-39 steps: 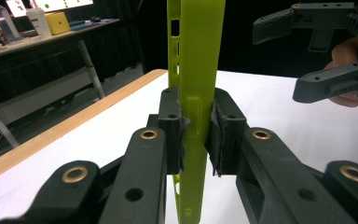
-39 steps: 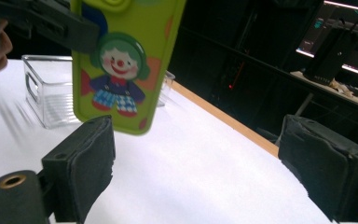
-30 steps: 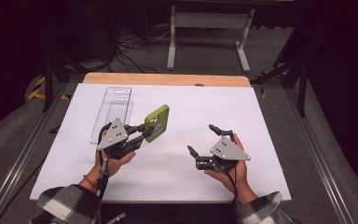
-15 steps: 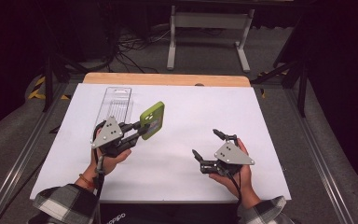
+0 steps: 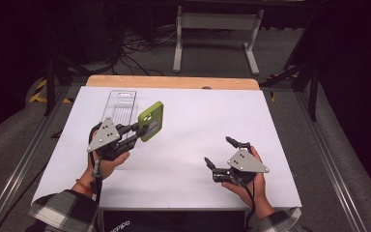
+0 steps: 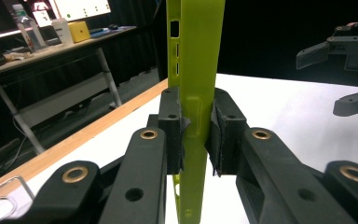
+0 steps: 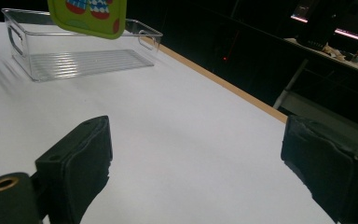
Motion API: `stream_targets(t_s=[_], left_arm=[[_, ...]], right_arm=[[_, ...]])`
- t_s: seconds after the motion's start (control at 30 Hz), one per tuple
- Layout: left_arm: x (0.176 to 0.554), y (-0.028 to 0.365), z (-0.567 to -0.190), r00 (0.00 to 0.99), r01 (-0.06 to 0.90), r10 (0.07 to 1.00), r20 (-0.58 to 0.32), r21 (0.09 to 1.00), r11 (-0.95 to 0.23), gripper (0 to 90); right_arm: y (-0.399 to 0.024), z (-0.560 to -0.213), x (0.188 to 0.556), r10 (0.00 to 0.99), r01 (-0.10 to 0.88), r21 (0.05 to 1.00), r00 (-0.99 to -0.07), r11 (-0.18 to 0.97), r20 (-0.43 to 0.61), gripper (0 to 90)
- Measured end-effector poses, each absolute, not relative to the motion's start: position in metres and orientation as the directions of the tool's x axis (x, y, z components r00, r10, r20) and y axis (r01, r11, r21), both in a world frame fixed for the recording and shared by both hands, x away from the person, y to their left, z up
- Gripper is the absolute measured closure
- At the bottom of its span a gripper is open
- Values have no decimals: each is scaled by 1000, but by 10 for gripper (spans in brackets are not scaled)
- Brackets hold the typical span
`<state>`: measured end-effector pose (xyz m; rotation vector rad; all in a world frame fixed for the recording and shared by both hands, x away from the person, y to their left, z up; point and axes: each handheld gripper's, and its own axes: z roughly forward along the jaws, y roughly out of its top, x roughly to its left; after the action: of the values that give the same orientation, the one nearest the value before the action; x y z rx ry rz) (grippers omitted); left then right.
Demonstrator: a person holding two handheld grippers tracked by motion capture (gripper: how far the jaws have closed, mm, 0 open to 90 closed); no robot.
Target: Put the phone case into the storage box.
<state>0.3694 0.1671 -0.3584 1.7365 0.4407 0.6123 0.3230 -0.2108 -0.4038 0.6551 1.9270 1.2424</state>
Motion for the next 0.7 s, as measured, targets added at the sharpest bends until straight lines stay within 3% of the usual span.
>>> stream_targets(t_s=[0.7], left_arm=[[372, 190, -350, 758, -38, 628, 175, 974, -225, 776]], right_arm=[[-210, -406, 324, 737, 20, 910, -594, 415, -323, 96]])
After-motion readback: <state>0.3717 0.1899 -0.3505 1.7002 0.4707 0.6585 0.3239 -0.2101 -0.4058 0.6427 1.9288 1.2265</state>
